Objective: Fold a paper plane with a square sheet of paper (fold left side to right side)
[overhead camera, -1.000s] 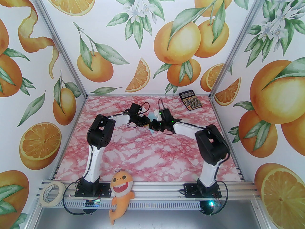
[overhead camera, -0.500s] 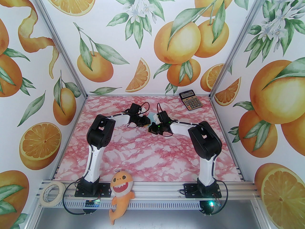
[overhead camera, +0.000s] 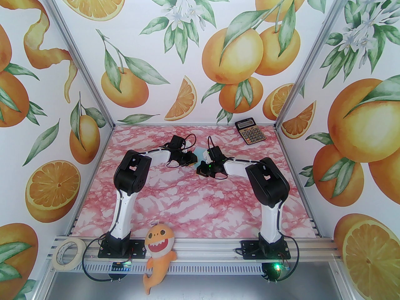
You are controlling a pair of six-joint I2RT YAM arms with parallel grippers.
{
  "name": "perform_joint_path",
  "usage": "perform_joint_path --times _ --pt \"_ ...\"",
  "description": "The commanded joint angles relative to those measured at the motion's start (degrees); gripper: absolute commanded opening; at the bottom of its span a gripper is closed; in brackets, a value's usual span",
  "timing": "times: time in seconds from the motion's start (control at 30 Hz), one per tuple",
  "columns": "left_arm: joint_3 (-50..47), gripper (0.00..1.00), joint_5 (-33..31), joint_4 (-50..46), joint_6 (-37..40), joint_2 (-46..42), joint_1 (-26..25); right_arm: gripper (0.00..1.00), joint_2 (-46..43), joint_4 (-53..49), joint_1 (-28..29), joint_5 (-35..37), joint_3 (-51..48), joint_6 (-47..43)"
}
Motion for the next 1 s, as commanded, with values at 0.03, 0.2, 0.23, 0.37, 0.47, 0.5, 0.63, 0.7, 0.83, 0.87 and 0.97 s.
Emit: perform_joint_path --times 0.03,0.2,0.23,0.37,0.47,0.5,0.63,0.7,0.83,0.87,0.97 --pt "-0.45 0.20 -0.21 0.20 0.58 0.24 -0.46 0.01 0.94 -0.68 -0.94 1.55 -1.96 -0.86" --pt "-0.37 0.20 -0.70 0.27 0.77 0.26 0.01 0.00 1.09 -1.75 -1.26 1.74 -2.55 -1.47" --pt "-0.29 0.20 -0.82 0.27 0.92 0.29 0.20 0.00 1.28 -2.06 -1.26 1.65 -2.63 -1.65" --pt "0.52 0.20 -1.00 -0.12 1.26 0.57 0.89 0.00 1.62 -2.16 -1.23 1.79 -3.15 -1.53" --pt "1.84 0.20 -1.61 -1.14 2.23 0.96 1.66 0.00 1.98 -1.52 -1.22 1.49 -4.30 -1.07" --pt "4.04 0.20 -2.00 -2.99 3.30 2.09 2.31 0.00 2.16 -0.78 -1.24 1.08 -5.36 -0.80" --pt "7.19 0.20 -2.76 -4.75 4.65 3.32 3.05 0.00 2.11 0.29 -1.22 0.37 -6.93 -0.27" --pt "9.10 0.20 -2.95 -5.68 5.48 4.26 3.57 0.00 1.93 0.85 -1.25 0.16 -7.74 -0.09" --pt "12.24 0.20 -3.39 -7.13 6.84 6.51 4.19 0.00 1.90 1.64 -1.12 -0.18 -8.79 0.34" --pt "13.26 0.20 -3.61 -7.86 7.35 7.23 4.42 0.00 1.81 1.79 -1.12 -0.18 -9.06 0.51" --pt "16.27 0.20 -4.04 -10.08 8.80 9.25 4.84 0.00 1.46 2.27 -1.15 -0.20 -9.70 0.82"
